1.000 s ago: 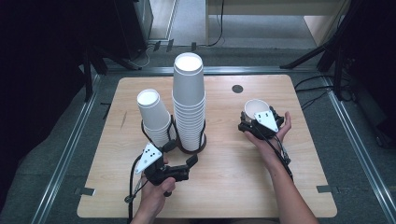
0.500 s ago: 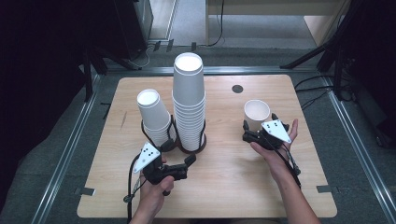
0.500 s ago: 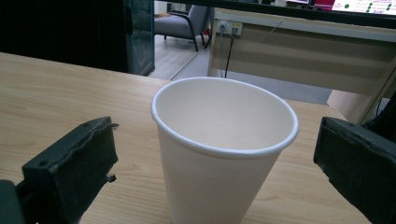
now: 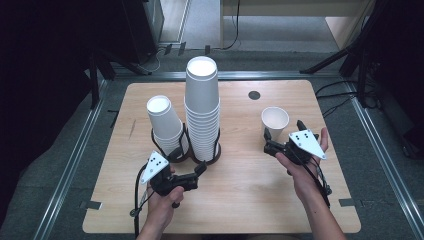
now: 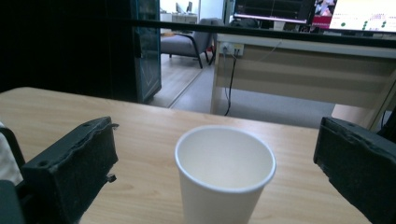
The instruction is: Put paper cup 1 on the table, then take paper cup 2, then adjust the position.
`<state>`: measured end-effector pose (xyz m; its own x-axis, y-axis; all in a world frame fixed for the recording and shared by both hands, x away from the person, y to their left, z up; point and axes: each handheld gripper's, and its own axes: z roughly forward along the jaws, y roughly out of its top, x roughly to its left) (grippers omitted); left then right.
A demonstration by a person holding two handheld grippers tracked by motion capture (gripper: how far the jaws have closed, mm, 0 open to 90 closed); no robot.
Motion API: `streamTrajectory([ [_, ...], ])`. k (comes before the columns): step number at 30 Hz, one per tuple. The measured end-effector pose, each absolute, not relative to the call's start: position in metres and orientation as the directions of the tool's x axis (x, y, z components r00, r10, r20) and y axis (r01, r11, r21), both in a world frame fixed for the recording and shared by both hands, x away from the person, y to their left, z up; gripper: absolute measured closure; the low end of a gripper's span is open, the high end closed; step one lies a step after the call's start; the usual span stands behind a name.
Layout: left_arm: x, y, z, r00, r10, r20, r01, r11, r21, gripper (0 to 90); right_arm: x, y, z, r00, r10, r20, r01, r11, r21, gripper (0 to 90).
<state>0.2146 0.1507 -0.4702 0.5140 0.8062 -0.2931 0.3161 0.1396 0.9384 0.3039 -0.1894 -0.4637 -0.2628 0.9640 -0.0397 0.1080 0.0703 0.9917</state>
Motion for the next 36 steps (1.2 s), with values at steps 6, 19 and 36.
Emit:
streamTrajectory([
  [6, 0.214, 0.151, -0.471, 0.516, 0.806, -0.290, 0.318, 0.135, 0.939, 2.3, 0.296, -0.174, -0.433, -0.297, 0.955, -0.014, 0.066, 0.035, 0.997, 0.0],
  [19, 0.214, 0.148, -0.473, 0.506, 0.813, -0.287, 0.326, 0.128, 0.937, 2.3, 0.284, -0.129, -0.369, -0.407, 0.913, -0.002, 0.008, 0.006, 1.000, 0.0],
  [36, 0.213, 0.146, -0.465, 0.453, 0.859, -0.240, 0.298, 0.108, 0.948, 2.3, 0.275, -0.085, -0.330, -0.552, 0.834, 0.016, -0.029, -0.039, 0.999, 0.0],
])
